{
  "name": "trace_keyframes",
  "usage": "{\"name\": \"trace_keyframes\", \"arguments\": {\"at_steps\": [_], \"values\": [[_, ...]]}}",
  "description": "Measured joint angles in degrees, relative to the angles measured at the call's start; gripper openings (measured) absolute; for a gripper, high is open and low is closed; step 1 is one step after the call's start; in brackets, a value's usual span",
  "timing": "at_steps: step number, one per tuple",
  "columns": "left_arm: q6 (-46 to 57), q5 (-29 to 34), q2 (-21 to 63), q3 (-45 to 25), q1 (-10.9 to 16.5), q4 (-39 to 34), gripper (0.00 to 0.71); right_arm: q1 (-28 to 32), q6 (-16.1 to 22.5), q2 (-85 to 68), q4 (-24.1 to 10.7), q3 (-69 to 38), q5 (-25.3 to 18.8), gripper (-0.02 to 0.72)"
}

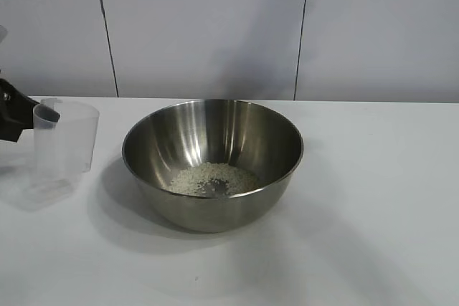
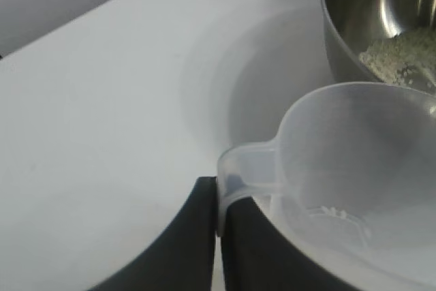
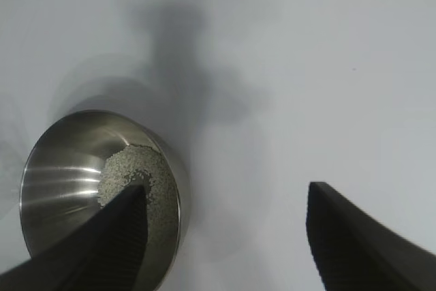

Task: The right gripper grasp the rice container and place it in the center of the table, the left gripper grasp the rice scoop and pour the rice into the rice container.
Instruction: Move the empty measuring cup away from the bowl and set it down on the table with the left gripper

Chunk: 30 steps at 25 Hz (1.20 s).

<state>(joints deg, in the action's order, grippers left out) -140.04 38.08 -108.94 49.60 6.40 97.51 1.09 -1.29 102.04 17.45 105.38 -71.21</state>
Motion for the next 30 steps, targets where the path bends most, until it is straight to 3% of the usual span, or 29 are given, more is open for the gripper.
{"name": "trace_keyframes", "arguments": {"at_steps": [7,20,23,30], "values": [[0.0,0.0,-5.1,5.4,0.0,0.1,0.008,0.0,0.0,0.0,0.1,0.0,0.0,0.463],[0.0,-4.4,-6.5,5.9,0.0,0.2,0.010,0.0,0.0,0.0,0.1,0.0,0.2,0.463],[0.0,-4.8,-6.5,5.9,0.0,0.2,0.049,0.0,0.0,0.0,0.1,0.0,0.2,0.463],[1.1,-5.7,-6.5,5.9,0.0,0.0,0.216,0.0,0.0,0.0,0.1,0.0,0.2,0.463]]}}
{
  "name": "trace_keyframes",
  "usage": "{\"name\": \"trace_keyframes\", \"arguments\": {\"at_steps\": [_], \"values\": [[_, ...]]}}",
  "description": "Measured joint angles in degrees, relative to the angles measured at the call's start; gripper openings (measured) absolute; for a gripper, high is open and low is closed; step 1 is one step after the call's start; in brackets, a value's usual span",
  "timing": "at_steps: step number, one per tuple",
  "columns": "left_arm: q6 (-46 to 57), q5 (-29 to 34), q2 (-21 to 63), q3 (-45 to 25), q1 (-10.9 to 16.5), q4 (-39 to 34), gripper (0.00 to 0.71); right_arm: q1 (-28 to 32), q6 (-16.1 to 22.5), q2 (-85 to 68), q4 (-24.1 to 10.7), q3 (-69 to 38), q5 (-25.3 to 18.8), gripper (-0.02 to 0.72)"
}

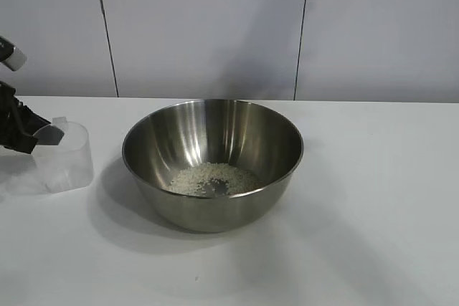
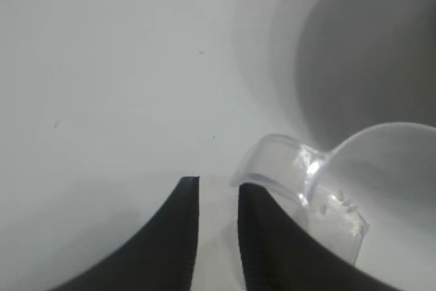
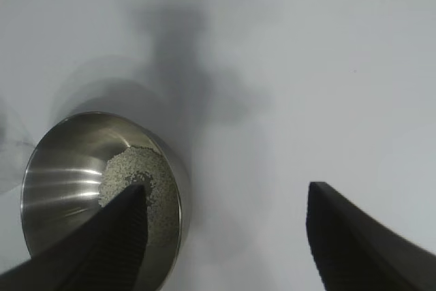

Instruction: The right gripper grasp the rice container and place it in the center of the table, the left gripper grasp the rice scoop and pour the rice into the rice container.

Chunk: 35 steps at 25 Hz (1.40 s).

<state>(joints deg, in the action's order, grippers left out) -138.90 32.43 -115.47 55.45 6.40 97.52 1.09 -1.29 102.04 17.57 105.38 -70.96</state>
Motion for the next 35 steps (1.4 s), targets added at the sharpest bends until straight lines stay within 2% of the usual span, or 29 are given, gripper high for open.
{"name": "trace_keyframes", "arguments": {"at_steps": [5,10,13,17,20,23,25,28,32,35], "values": [[7.2,-3.4,0.0,0.0,0.0,-5.4,0.256,0.0,0.0,0.0,0.0,0.0,0.0,0.463],[21.3,-6.8,1.2,0.0,0.0,-14.3,0.275,0.0,-0.2,0.0,0.0,0.0,0.0,0.463],[28.2,-7.6,3.6,0.0,0.0,-18.6,0.333,0.0,-0.2,0.0,0.0,0.0,0.0,0.463],[42.7,-14.0,7.9,0.0,0.0,-25.3,0.449,0.0,-0.2,0.0,0.0,0.0,0.0,0.463],[56.5,-19.3,11.9,0.0,0.1,-33.1,0.473,0.0,-0.2,0.0,0.0,0.0,0.0,0.463],[70.0,-20.3,16.3,0.1,0.1,-36.2,0.479,0.0,-0.2,0.0,0.0,0.0,0.0,0.463],[78.3,-17.1,18.9,1.4,0.0,-36.7,0.479,0.0,-0.2,0.0,0.0,0.0,0.0,0.463],[86.1,-8.0,20.9,5.8,-1.6,-37.1,0.479,0.0,-0.2,0.0,0.1,0.0,0.0,0.463],[91.9,3.7,20.9,13.8,-7.1,-39.2,0.478,0.0,-0.2,0.0,0.2,0.0,0.0,0.463],[98.5,8.8,20.9,20.3,-12.6,-46.7,0.477,0.0,-0.2,0.0,0.3,0.0,-0.1,0.463]]}}
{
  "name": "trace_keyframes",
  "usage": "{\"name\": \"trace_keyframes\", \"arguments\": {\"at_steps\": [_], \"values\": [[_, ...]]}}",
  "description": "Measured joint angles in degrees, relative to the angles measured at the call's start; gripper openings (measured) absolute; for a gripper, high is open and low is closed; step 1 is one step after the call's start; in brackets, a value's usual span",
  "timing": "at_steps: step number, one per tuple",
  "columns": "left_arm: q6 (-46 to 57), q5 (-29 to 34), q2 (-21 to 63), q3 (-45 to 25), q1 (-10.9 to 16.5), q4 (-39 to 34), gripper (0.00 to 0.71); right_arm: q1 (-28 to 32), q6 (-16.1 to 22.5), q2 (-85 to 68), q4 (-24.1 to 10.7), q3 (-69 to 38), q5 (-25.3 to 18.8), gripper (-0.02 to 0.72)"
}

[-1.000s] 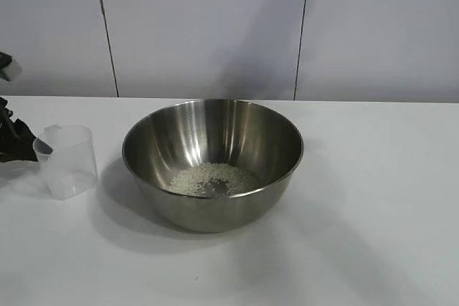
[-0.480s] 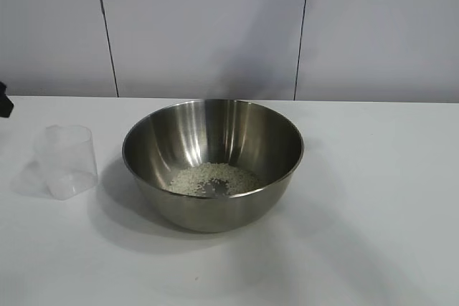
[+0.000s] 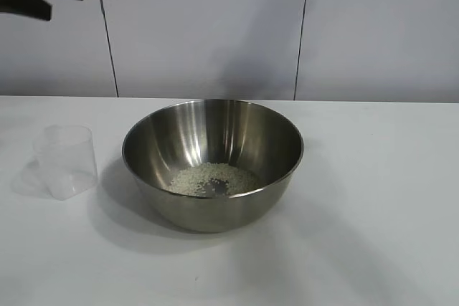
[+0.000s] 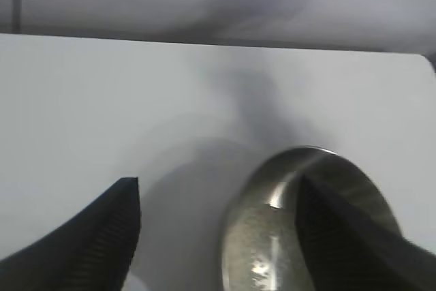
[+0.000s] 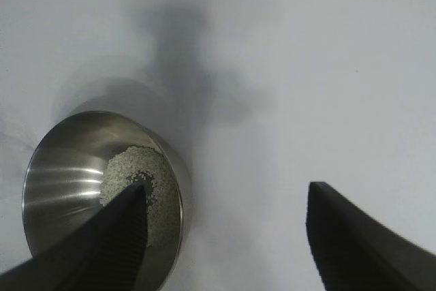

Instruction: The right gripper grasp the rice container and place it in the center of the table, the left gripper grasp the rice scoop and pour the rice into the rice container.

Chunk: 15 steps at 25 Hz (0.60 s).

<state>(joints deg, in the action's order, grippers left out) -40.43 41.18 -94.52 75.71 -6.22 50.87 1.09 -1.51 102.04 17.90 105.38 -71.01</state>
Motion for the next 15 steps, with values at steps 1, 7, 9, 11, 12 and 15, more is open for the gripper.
{"name": "trace_keyframes", "arguments": {"at_steps": [1,7,9,11,12,15], "values": [[3.7,1.2,0.0,2.3,-2.1,-3.5,0.477,0.0,0.0,0.0,0.1,0.0,0.0,0.463],[30.6,8.8,-0.8,14.0,-13.5,-29.1,0.477,0.0,0.0,0.0,0.1,0.0,-0.1,0.463],[37.8,12.2,-2.5,17.1,-16.3,-32.6,0.477,0.0,0.0,0.0,0.4,0.0,-0.1,0.463],[41.9,13.9,-4.7,19.1,-18.0,-33.2,0.477,0.0,0.0,0.0,1.0,0.0,-0.1,0.463],[43.2,14.4,-6.0,19.9,-18.5,-32.9,0.477,0.0,0.0,0.0,1.3,0.0,-0.1,0.463],[44.6,14.6,-9.0,20.4,-18.7,-30.6,0.477,0.0,0.0,0.0,2.1,0.0,-0.1,0.463]]}}
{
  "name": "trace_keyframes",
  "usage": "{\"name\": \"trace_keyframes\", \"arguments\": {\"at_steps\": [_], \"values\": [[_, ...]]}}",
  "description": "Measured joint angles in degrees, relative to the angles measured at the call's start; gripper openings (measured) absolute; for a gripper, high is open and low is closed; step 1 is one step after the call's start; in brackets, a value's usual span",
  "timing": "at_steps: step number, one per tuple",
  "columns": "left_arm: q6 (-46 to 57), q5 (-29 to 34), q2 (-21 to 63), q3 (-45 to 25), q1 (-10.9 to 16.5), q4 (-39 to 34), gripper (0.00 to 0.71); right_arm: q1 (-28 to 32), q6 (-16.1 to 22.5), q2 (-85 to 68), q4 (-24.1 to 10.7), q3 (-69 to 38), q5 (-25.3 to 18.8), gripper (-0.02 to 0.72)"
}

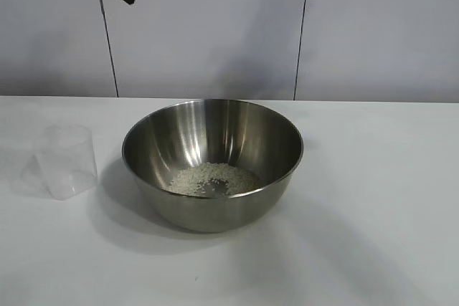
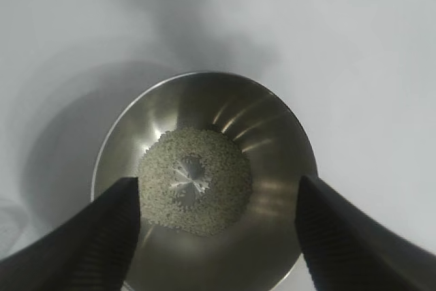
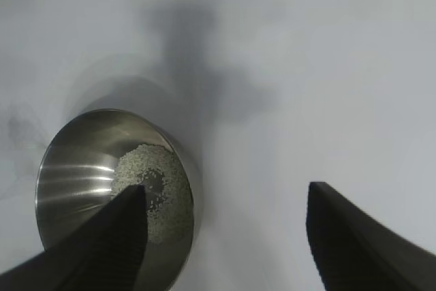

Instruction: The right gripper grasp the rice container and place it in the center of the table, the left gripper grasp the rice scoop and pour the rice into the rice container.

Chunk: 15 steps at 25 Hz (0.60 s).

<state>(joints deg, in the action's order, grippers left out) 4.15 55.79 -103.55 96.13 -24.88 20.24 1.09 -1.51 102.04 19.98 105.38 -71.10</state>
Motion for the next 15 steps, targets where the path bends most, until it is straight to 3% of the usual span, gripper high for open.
{"name": "trace_keyframes", "arguments": {"at_steps": [15], "values": [[0.4,0.0,-1.9,0.1,0.0,2.2,0.477,0.0,0.0,0.0,0.3,0.0,0.0,0.463]]}}
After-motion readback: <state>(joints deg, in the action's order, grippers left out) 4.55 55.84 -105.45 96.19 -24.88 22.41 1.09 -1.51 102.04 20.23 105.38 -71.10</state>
